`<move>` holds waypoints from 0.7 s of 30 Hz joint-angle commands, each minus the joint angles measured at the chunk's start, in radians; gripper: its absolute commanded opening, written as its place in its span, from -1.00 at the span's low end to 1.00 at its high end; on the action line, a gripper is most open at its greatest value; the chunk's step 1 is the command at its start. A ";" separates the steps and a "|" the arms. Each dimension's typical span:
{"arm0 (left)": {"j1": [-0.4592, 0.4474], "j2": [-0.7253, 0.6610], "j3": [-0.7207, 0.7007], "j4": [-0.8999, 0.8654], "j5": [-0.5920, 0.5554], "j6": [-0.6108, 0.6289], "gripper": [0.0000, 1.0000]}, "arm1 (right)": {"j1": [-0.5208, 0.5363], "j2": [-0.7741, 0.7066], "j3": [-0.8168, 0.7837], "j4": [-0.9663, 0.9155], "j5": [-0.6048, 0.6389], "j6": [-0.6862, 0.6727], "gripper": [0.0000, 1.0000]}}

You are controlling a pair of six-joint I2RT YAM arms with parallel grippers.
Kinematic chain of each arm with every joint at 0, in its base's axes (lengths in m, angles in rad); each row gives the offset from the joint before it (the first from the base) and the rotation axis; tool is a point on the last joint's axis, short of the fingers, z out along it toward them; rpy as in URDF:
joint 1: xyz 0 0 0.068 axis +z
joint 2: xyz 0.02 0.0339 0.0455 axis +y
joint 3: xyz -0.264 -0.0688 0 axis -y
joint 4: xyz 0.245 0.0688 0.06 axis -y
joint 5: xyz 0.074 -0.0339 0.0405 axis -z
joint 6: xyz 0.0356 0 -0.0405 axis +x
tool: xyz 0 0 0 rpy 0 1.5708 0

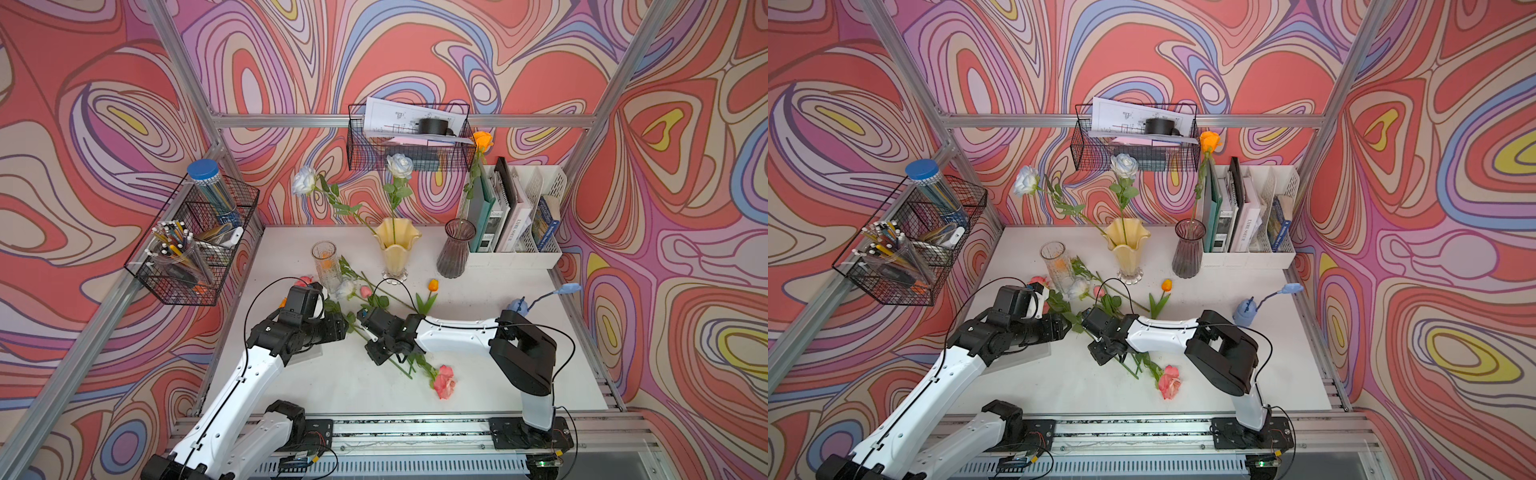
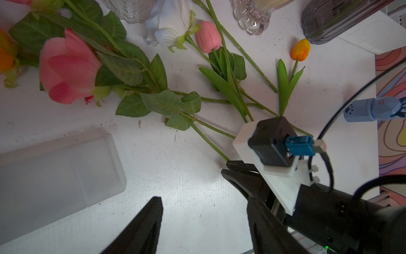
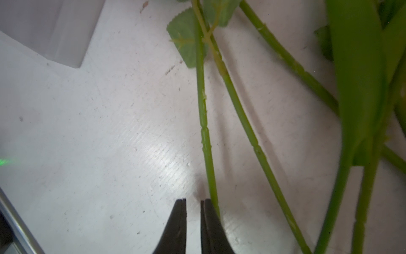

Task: Arrange the flowers in different vases according to their colors
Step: Pick up the flower at the center of the board.

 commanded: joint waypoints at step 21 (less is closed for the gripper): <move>0.005 -0.012 -0.002 0.022 0.011 0.018 0.35 | -0.006 -0.057 0.030 -0.049 0.033 -0.010 -0.62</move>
